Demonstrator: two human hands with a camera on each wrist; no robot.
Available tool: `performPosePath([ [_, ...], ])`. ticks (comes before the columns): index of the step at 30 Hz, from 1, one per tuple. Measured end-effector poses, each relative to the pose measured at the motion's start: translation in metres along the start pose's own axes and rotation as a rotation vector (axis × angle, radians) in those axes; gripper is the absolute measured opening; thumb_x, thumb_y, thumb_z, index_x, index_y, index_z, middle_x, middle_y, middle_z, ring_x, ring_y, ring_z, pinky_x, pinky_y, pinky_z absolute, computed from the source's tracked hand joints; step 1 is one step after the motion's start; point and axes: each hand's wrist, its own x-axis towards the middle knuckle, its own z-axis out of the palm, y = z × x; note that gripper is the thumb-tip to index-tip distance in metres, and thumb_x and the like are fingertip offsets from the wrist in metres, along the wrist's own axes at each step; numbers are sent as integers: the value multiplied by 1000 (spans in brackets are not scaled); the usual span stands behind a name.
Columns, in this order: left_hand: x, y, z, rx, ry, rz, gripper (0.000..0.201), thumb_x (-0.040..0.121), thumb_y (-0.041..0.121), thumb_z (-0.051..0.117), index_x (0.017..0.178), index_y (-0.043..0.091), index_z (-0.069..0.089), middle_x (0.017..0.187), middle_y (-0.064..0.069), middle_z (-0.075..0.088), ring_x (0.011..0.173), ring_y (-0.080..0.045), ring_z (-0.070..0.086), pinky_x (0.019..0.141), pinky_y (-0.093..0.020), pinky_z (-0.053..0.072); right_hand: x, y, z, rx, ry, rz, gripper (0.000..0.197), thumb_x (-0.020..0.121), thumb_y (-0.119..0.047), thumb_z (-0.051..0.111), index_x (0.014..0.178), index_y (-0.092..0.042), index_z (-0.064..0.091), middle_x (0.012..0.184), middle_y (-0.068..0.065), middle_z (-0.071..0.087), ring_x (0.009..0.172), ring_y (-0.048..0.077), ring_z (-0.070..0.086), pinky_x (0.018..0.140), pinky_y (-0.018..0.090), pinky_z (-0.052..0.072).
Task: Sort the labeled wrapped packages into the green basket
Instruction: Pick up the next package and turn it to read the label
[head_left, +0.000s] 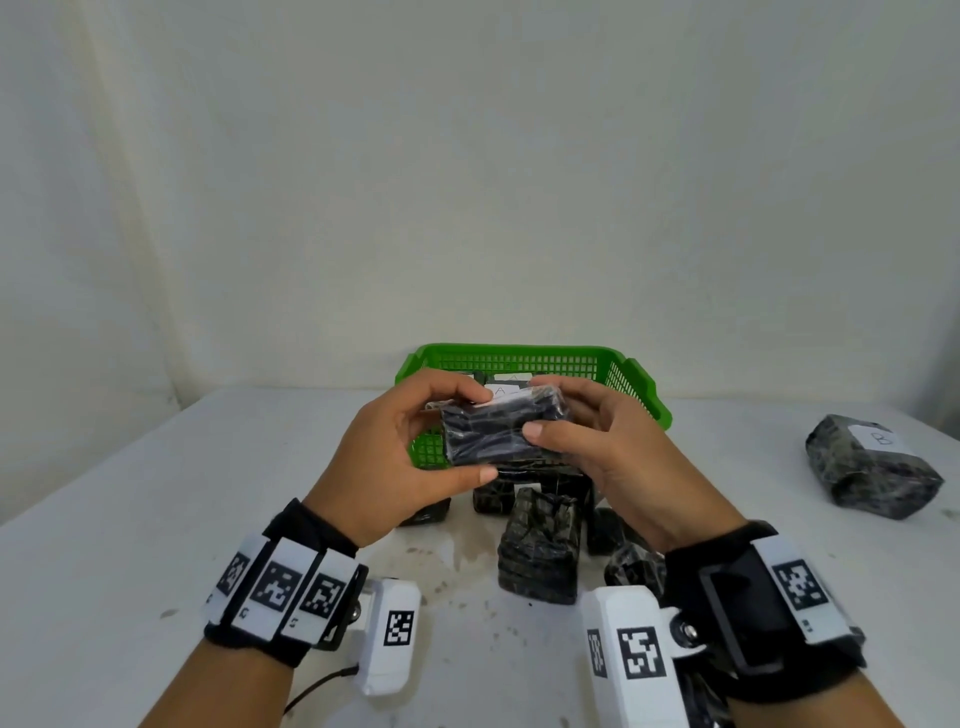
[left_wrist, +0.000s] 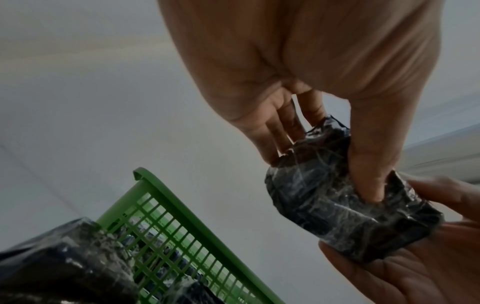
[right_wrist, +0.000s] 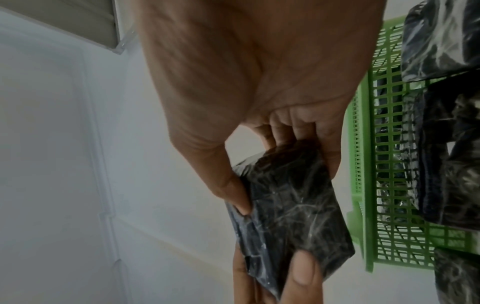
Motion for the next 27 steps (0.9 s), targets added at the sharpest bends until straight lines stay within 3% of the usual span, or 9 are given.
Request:
performPosePath([
  [3,0,1,0,32,-11,18,55,70,6,86,118,14,62,120,-1,63,117,-22,60,97,-37,54,-2,-1,2,-56,32,-25,65,71,-12,90,129,-16,61,120,1,77,112,26,74,105,53,55],
  [5,0,1,1,52,-30,30,58,73,10,84,125,15,60,128,0,60,124,-20,56,99,-36,53,-4,-2,5,-188,72,-75,62,75,-9,92,127,-20,59,118,-5,77,108,18,75,104,49,57],
  [8,-1,-1,1,81,-62,11,69,76,14,83,137,20,53,141,4,52,135,-15,48,106,-34,47,-7,-5,8,-310,91,-148,65,67,-15,98,121,-22,62,114,-6,76,106,10,74,100,43,59],
  [11,-1,0,-1,74,-65,-28,73,78,12,81,142,24,49,139,9,56,131,-12,52,106,-34,48,-10,-11,9,-283,50,-218,64,63,-27,99,121,-23,70,116,-4,77,108,13,74,97,40,60],
  [13,0,0,-1,95,-14,-13,71,76,11,83,139,23,53,133,9,60,126,-13,57,103,-35,50,-12,-14,8,-235,31,-245,58,68,-32,91,123,-24,72,117,-6,78,110,12,73,96,34,60],
  [15,0,1,1,107,33,7,69,73,12,86,135,21,56,129,7,60,123,-14,59,102,-35,51,-10,-13,11,-140,38,-212,53,76,-38,81,126,-23,72,119,-4,78,112,13,73,100,35,58],
  [19,0,0,4,97,94,8,71,65,17,91,127,21,57,123,8,62,118,-14,61,99,-33,53,-8,-7,19,56,-19,49,61,77,-49,74,127,-14,70,118,7,78,112,31,74,106,49,54],
  [24,0,0,6,125,105,11,79,56,27,95,122,24,52,119,9,62,114,-13,62,98,-35,54,-11,-7,26,182,-104,117,49,80,-45,71,117,-13,76,114,14,78,101,30,75,98,50,56],
  [27,-1,1,3,20,22,-9,86,56,35,94,129,26,49,129,8,58,121,-14,59,101,-41,51,-7,-5,26,146,-89,97,61,74,-42,77,121,-5,71,111,15,79,97,28,77,80,40,62],
])
